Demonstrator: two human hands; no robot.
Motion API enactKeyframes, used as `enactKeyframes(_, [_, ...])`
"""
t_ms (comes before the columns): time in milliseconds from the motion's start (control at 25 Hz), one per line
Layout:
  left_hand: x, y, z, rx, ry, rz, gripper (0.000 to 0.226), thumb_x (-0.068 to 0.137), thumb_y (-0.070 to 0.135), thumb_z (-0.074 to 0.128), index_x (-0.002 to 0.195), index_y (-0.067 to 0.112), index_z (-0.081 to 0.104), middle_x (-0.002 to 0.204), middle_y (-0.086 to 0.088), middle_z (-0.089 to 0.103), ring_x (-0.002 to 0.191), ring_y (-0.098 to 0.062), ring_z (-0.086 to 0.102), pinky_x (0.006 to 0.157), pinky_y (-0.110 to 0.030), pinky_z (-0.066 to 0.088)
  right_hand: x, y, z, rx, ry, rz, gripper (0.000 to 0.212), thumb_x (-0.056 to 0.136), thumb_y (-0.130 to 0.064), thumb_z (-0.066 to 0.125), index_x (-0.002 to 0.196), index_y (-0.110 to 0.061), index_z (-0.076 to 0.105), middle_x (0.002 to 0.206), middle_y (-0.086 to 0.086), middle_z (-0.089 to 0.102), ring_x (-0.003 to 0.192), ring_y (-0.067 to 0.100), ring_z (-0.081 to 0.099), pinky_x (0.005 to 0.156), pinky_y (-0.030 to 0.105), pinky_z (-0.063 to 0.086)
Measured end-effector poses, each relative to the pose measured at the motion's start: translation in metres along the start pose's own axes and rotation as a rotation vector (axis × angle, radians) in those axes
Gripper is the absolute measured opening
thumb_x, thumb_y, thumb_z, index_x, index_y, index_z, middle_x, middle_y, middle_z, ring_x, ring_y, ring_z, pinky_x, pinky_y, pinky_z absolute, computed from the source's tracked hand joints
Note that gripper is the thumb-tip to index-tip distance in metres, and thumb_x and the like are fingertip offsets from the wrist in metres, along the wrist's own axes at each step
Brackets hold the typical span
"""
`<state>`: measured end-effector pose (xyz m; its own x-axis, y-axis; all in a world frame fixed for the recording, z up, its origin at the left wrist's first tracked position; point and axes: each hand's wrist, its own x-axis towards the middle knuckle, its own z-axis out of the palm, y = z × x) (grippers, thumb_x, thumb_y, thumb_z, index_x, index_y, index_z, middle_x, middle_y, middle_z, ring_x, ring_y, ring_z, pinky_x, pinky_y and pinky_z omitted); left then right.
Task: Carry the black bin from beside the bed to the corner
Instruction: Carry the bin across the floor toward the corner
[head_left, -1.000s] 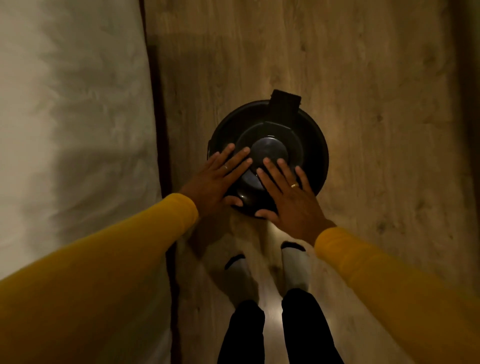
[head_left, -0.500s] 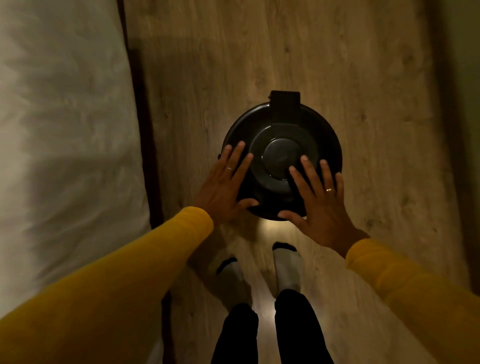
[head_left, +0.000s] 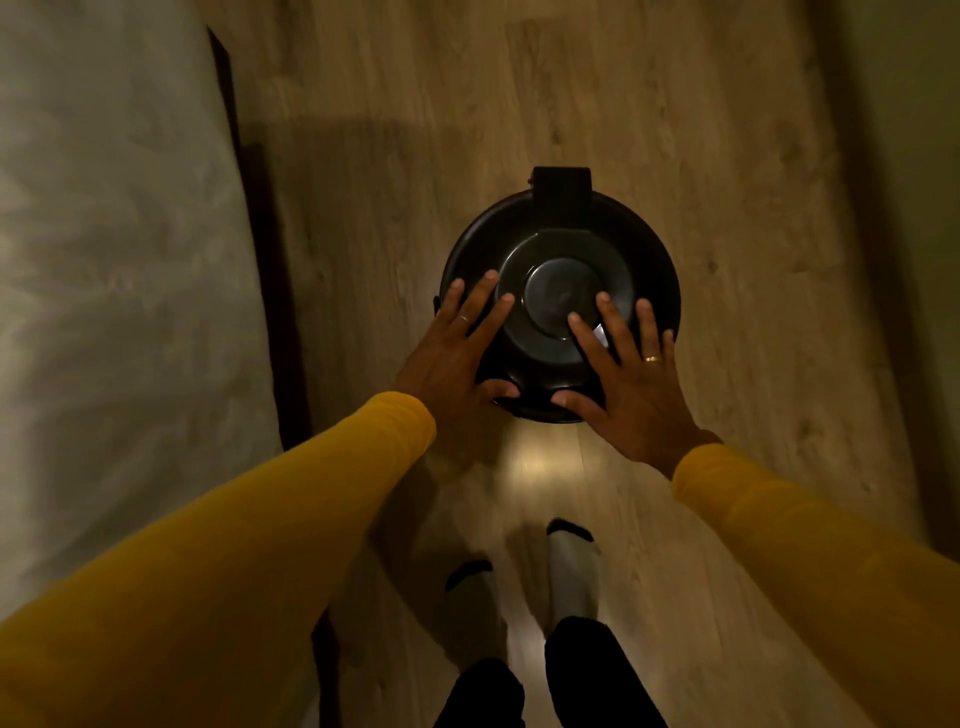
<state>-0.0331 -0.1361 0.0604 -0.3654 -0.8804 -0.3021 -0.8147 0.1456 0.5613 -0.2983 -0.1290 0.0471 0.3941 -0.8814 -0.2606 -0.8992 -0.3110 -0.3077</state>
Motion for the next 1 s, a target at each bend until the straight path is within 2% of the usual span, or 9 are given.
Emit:
enactKeyframes(200, [0.078, -0.014, -0.043, 0.034, -0.020, 0.008, 0.105, 0.082, 0.051, 0.071, 0.159, 0.018, 0.007, 0.169, -0.009, -0.007, 0.153, -0.041, -0.013, 0.123, -0.064, 0.016, 0.076, 0.022, -0.030, 0.012, 0.014, 0.027, 0.094, 0.087, -0.083, 0.032, 0.165, -0.035, 0.013, 0.177, 0.004, 0.001, 0.160, 0.045, -0.008, 0.121, 0.074, 0.005])
enactKeyframes(440, [0.195, -0.034, -0.109, 0.174, -0.053, 0.054, 0.103, 0.084, 0.052, 0.068, 0.158, 0.008, 0.011, 0.169, -0.015, -0.001, 0.152, -0.048, -0.010, 0.124, -0.063, 0.013, 0.189, 0.057, -0.067, 0.033, 0.040, 0.028, 0.094, 0.088, -0.082, 0.030, 0.166, -0.035, 0.011, 0.177, 0.003, -0.002, 0.160, 0.043, -0.011, 0.122, 0.070, 0.000])
enactKeyframes(720, [0.329, -0.058, -0.180, 0.112, -0.047, -0.016, 0.105, 0.085, 0.049, 0.069, 0.158, 0.012, 0.004, 0.169, -0.010, -0.008, 0.152, -0.043, -0.016, 0.125, -0.057, 0.010, 0.337, 0.106, -0.126, 0.026, 0.005, 0.000, 0.093, 0.087, -0.082, 0.030, 0.166, -0.038, 0.008, 0.177, -0.001, -0.006, 0.160, 0.040, -0.016, 0.123, 0.068, -0.003])
enactKeyframes(840, [0.401, -0.080, -0.220, 0.092, -0.028, -0.011, 0.105, 0.084, 0.049, 0.070, 0.158, 0.011, 0.006, 0.169, -0.012, -0.006, 0.152, -0.045, -0.015, 0.125, -0.058, 0.008, 0.419, 0.130, -0.154, 0.026, 0.009, -0.020, 0.092, 0.087, -0.083, 0.031, 0.165, -0.040, 0.008, 0.177, -0.002, -0.006, 0.160, 0.039, -0.016, 0.122, 0.067, -0.005])
enactKeyframes(1000, [0.492, -0.103, -0.277, 0.071, -0.047, -0.060, 0.107, 0.083, 0.047, 0.071, 0.158, 0.014, 0.003, 0.169, -0.008, -0.010, 0.152, -0.043, -0.018, 0.125, -0.057, 0.008, 0.521, 0.152, -0.193, 0.051, -0.029, -0.007, 0.094, 0.085, -0.085, 0.028, 0.165, -0.041, 0.005, 0.177, -0.004, -0.009, 0.160, 0.038, -0.019, 0.124, 0.071, -0.003])
